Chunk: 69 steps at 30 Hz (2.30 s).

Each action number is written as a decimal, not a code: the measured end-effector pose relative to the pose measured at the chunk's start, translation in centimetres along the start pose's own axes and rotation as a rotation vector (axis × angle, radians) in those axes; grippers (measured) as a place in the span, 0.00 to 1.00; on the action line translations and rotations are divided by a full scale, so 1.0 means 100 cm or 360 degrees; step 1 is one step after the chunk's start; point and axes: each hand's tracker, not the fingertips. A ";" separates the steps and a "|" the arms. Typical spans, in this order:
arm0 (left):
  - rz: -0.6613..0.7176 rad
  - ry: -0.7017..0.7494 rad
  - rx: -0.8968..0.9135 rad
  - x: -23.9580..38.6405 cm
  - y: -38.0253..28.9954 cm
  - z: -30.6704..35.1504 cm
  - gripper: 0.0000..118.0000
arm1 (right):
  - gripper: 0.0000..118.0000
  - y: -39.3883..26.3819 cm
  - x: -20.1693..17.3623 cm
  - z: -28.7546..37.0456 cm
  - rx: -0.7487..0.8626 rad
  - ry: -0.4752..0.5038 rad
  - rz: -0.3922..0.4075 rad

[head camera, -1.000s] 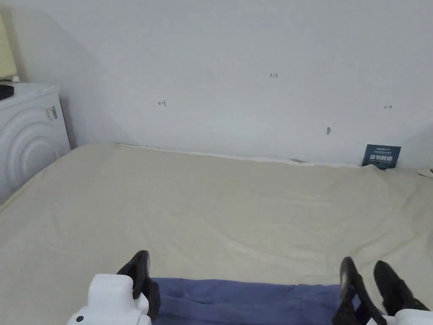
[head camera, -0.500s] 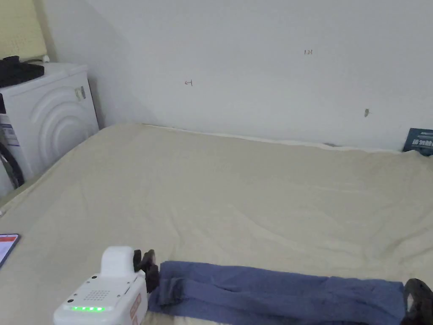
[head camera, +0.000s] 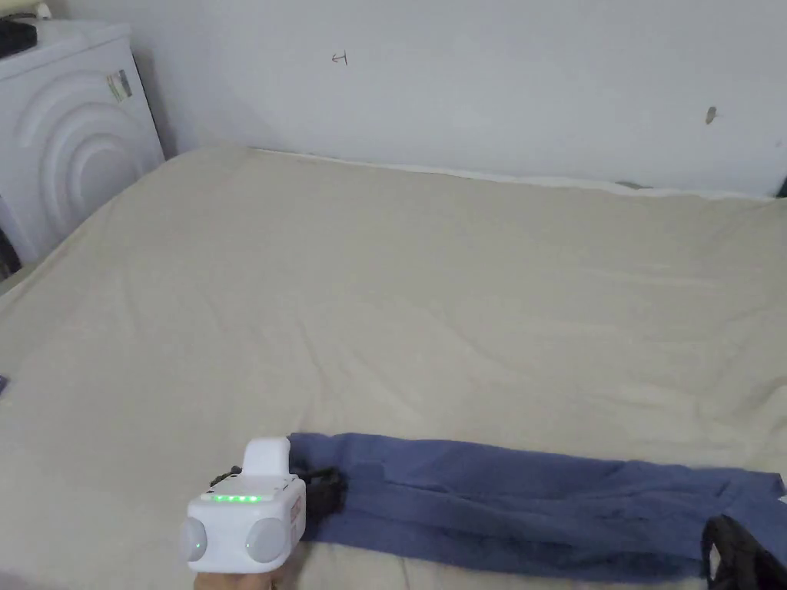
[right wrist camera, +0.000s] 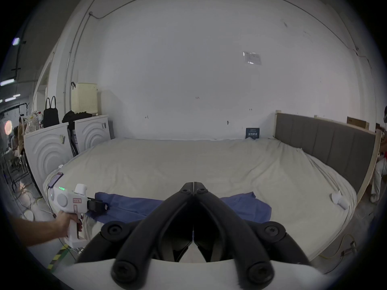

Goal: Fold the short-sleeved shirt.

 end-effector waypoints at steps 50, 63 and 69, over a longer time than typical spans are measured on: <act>-0.0339 -0.0328 0.0424 0.106 -0.036 0.136 0.99 | 0.00 0.005 0.006 0.037 0.0058 0.0278 -0.0370; -0.0481 0.0027 0.0306 0.094 -0.031 0.079 0.00 | 0.00 0.006 -0.004 0.029 0.0032 0.0351 -0.0353; -0.0745 -0.0039 0.0345 0.139 -0.051 0.051 0.00 | 0.00 0.009 0.015 0.033 0.0037 0.0278 -0.0355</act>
